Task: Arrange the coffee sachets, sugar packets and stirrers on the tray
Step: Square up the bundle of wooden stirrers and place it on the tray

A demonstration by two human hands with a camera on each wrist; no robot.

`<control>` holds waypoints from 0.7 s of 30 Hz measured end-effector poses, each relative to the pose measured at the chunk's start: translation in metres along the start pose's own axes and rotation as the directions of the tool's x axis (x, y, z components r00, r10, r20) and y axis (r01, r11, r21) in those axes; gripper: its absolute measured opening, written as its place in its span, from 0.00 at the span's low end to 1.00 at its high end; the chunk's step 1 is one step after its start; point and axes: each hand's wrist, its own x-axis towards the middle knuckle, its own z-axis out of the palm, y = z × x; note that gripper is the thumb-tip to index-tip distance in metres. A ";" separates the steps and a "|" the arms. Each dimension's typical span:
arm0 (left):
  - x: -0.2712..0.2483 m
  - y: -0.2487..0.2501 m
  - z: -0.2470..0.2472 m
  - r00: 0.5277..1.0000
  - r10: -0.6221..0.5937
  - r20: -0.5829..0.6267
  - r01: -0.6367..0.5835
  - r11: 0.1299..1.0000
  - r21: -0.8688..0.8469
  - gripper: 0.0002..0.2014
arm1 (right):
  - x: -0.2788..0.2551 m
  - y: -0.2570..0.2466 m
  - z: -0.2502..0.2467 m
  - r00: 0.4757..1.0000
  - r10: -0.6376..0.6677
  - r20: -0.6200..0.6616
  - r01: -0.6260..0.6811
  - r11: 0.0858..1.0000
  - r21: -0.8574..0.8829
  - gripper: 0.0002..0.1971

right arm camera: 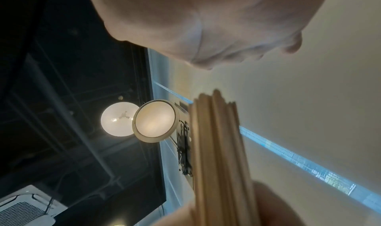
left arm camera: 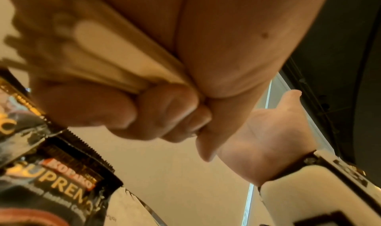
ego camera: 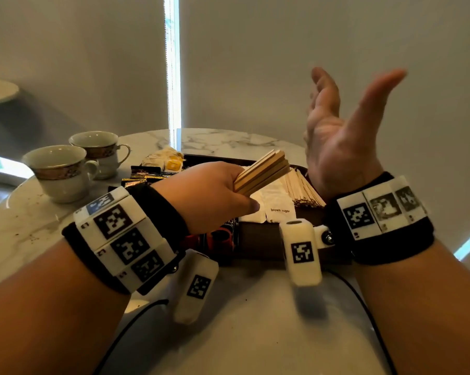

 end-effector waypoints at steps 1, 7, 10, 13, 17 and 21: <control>0.000 0.000 0.001 1.000 -0.001 -0.001 0.001 1.000 -0.002 0.09 | -0.002 0.002 0.004 1.000 0.005 0.025 -0.004 1.000 -0.008 0.81; 0.000 -0.001 -0.001 1.000 0.010 -0.022 -0.010 1.000 -0.008 0.06 | -0.014 0.012 0.032 0.976 0.009 0.217 0.021 0.991 -0.135 0.83; 0.002 -0.001 0.000 0.999 0.031 -0.026 -0.030 1.000 0.007 0.06 | -0.007 0.009 0.032 0.987 0.088 0.137 -0.086 0.996 -0.023 0.86; 0.003 -0.003 -0.001 0.998 0.034 -0.045 -0.038 0.995 -0.092 0.06 | -0.003 0.006 0.028 0.982 0.188 0.020 -0.189 0.981 0.044 0.81; 0.007 -0.014 -0.009 0.957 -0.027 -0.288 -0.164 0.768 -0.619 0.10 | 0.004 0.014 0.007 0.895 0.444 -0.049 -0.426 0.881 0.207 0.51; 0.012 -0.019 -0.017 0.896 -0.120 -0.429 -0.371 0.333 -0.867 0.10 | 0.001 0.027 0.004 0.724 0.594 0.350 -0.687 0.577 0.441 0.55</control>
